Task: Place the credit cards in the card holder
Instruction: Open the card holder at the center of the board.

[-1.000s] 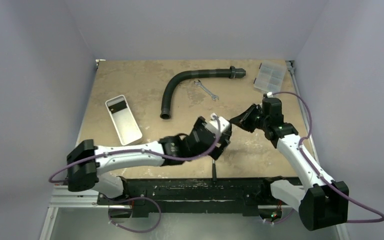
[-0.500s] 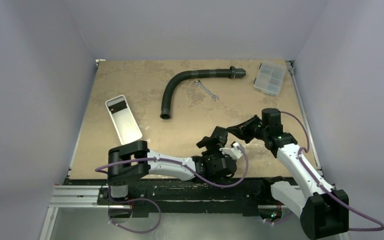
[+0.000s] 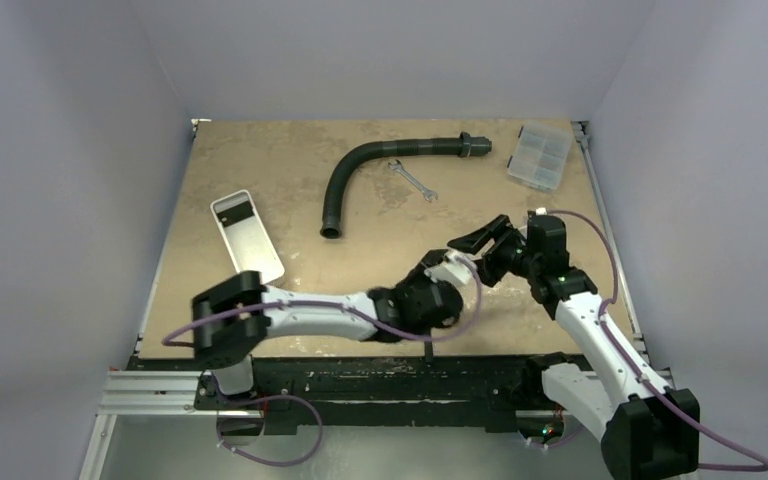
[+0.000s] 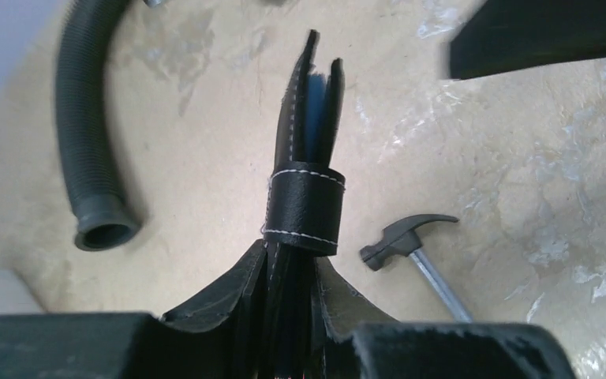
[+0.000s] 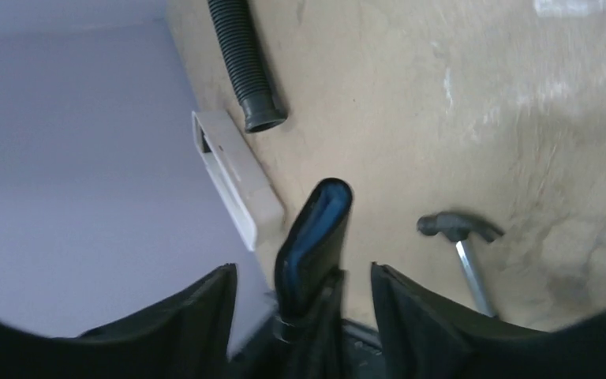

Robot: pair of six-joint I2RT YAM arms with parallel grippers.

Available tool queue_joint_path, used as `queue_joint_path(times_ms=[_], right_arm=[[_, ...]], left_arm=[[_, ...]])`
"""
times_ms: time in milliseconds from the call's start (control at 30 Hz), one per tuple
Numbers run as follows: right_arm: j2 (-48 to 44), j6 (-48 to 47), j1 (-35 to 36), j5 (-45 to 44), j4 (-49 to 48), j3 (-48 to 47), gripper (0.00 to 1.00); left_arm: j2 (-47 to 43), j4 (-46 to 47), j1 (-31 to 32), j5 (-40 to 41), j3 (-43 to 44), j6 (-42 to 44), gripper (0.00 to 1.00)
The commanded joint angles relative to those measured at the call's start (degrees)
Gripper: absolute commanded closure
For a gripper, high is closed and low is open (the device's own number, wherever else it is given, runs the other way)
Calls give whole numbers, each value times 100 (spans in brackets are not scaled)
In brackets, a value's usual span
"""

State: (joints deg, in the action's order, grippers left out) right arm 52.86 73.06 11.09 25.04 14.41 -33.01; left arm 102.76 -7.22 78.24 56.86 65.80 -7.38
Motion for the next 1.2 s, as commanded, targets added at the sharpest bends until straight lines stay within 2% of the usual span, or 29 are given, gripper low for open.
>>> queue_joint_path(times_ms=[0,67,167,267,333,400,500,600,700,800,900,1033,1167], right_arm=[[125,-2490,10,329,-421,-637,22],[212,-3627,19,292,-184,-903,20],[112,-4216,47,1364,-842,-724,21],[-71,-3794,234,2685,-2018,-392,22],[-276,-3290,423,3133,-2821,-187,22],[-332,-2765,551,3315,-3539,2,23],[-176,-2057,746,3314,-4390,196,34],[-58,-1811,907,2925,-4473,215,41],[12,-1603,1056,2613,-4743,294,40],[101,-1742,1160,2366,-4583,224,40],[236,-2144,1291,2144,-4101,41,40],[337,-2981,1504,1564,-2896,-313,43],[392,-3110,1688,1222,-2808,-335,45]], left_arm=[[-1952,-451,-1559,-3052,-504,-926,100],[-2556,-344,-2431,-4433,-874,-1123,100],[-2865,-525,-3189,-5918,-861,-1149,100],[-2970,-234,-3723,-7765,-957,-1310,100],[-3031,261,-3961,-8848,-1211,-1436,100],[-2979,588,-4137,-9485,-1324,-1587,100],[-2808,1336,-4298,-10289,-1458,-2004,100],[-2641,1906,-4351,-10787,-1590,-2317,100],[-2533,2059,-4361,-10980,-1631,-2427,100],[-2466,2070,-4363,-11135,-1649,-2472,100],[-2449,2114,-4358,-11292,-1647,-2537,100],[-2488,2160,-4353,-11411,-1649,-2565,100],[-2490,2452,-4352,-11585,-1726,-2790,100]])
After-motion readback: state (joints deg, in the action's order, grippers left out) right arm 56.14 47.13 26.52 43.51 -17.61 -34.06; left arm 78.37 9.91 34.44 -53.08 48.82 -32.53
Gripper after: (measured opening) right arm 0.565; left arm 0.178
